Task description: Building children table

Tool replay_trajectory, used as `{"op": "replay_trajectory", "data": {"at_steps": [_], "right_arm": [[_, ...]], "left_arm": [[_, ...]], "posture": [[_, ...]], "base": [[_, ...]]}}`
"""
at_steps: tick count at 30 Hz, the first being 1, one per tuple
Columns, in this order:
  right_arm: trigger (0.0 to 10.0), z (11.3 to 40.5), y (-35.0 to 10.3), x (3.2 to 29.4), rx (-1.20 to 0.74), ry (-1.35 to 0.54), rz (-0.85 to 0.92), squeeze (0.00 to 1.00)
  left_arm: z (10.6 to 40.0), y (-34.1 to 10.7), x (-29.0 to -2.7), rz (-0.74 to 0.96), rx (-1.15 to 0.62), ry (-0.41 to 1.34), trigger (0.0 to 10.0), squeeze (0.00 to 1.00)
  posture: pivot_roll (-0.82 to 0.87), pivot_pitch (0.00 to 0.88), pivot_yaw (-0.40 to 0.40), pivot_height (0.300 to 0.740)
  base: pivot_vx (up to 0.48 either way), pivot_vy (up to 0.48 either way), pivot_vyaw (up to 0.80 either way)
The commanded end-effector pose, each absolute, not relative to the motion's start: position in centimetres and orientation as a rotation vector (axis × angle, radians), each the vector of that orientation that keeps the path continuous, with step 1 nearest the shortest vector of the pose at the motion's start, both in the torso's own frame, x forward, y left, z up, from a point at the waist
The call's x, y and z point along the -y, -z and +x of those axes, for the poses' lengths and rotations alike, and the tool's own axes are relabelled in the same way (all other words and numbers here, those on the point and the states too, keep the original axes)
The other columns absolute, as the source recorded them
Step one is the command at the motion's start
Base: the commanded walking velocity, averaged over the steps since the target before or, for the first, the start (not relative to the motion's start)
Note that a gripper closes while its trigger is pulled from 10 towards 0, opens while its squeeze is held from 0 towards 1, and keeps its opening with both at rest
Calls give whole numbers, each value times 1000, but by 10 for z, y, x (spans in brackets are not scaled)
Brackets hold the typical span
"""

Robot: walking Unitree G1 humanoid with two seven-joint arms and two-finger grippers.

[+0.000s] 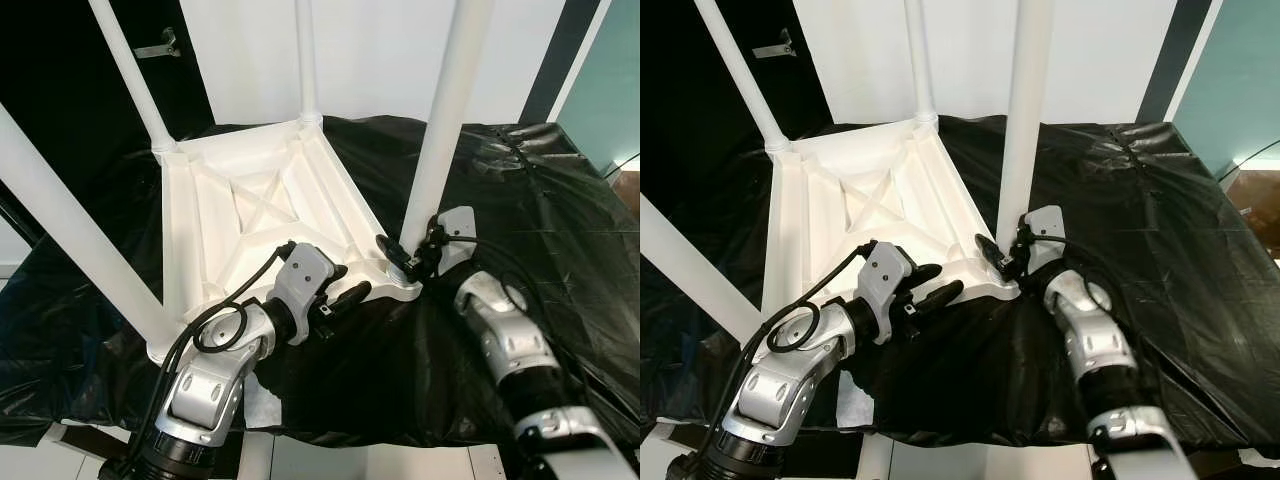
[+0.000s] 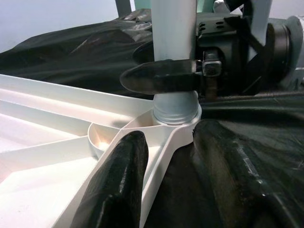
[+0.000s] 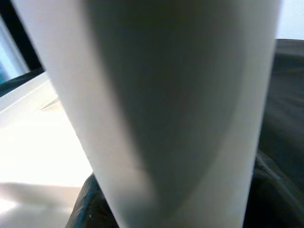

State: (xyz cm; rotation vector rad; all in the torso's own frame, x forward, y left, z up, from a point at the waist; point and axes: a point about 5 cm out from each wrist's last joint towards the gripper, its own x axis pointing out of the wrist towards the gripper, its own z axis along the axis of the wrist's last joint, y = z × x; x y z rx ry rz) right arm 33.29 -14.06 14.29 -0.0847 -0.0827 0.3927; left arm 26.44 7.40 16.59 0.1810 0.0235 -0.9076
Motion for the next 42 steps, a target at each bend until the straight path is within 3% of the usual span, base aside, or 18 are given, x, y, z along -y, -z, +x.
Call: {"op": "replay_trajectory", "data": {"at_steps": [1, 11, 20, 21, 22, 23, 24, 29, 30, 31, 32, 42], "right_arm": [[0, 331, -128, 147, 3, -288, -55, 0], [0, 317, -118, 133, -20, 90, 10, 0], [0, 316, -119, 128, -17, 74, 10, 0], [1020, 316, -120, 128, -18, 79, 7, 0], [1020, 316, -120, 128, -18, 79, 7, 0], [7765, 315, -121, 127, -15, 89, -2, 0], [10000, 315, -122, 127, -4, 98, -10, 0], [10000, 314, -124, 128, 5, 109, -9, 0], [10000, 313, -125, 130, 16, 90, 0, 922], [10000, 313, -125, 130, 16, 90, 0, 922], [10000, 311, -126, 132, 31, 61, 4, 1000], [10000, 296, -131, 164, 82, -172, 19, 1000]], "left_arm": [[264, -165, -74, 191, -35, 920, 10000, 0], [268, -164, -79, 202, -30, 885, 10000, 0], [270, -164, -78, 205, -29, 863, 10000, 0], [270, -164, -78, 205, -29, 862, 10000, 0], [270, -164, -78, 205, -29, 862, 10000, 0], [270, -163, -78, 206, -29, 861, 10000, 0], [269, -163, -79, 209, -31, 859, 10000, 0], [269, -161, -80, 214, -36, 859, 10000, 0], [269, -162, -80, 214, -35, 861, 10000, 0], [269, -162, -80, 214, -35, 861, 10000, 0], [269, -162, -80, 214, -34, 862, 10000, 0], [269, -161, -83, 218, -37, 867, 10000, 0]], "posture": [[-54, 27, 38, 740], [-52, 13, 26, 740], [-45, 1, 16, 740], [-44, 0, 14, 740], [-44, 0, 14, 740], [-46, 0, 14, 740], [-47, 0, 15, 740], [-47, 0, 15, 740], [-47, 0, 15, 740], [-47, 0, 15, 740], [-46, 0, 15, 740], [-52, 0, 19, 740]], "base": [[0, 0, 0], [0, 0, 0], [0, 0, 0], [0, 0, 0], [0, 0, 0], [0, 0, 0], [0, 0, 0], [0, 0, 0], [0, 0, 0], [0, 0, 0], [0, 0, 0], [0, 0, 0]]}}
